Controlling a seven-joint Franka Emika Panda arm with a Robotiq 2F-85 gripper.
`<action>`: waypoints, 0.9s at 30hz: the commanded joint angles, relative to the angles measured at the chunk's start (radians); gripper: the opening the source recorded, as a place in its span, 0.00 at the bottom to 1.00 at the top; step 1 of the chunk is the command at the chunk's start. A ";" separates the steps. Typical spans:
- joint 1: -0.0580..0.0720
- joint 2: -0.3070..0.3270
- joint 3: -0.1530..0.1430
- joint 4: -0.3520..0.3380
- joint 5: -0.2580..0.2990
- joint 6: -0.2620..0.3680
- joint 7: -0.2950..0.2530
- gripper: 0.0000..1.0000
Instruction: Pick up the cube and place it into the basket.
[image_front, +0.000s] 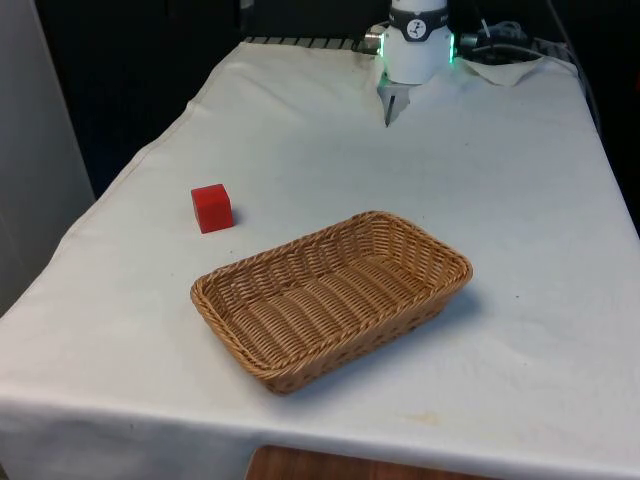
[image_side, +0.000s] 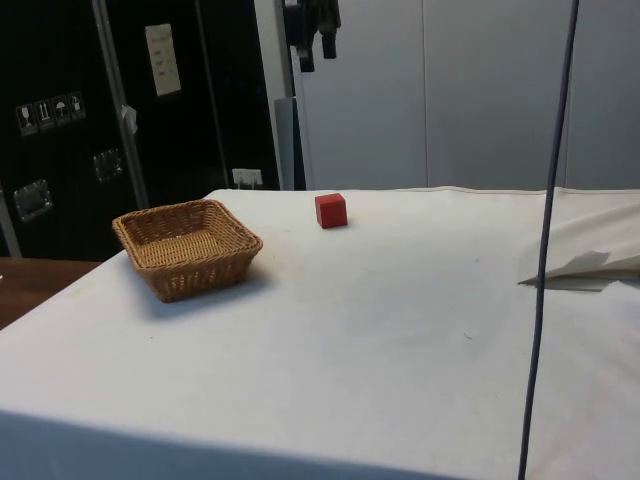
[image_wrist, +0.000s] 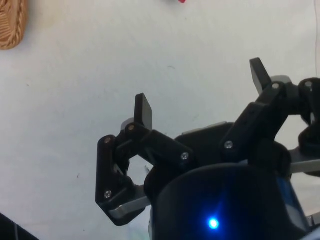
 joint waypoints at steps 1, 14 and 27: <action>-0.006 0.007 -0.003 0.005 0.010 0.003 -0.012 1.00; -0.012 0.034 -0.035 0.013 0.025 0.021 -0.036 1.00; -0.012 0.064 -0.058 0.006 0.060 0.050 -0.056 1.00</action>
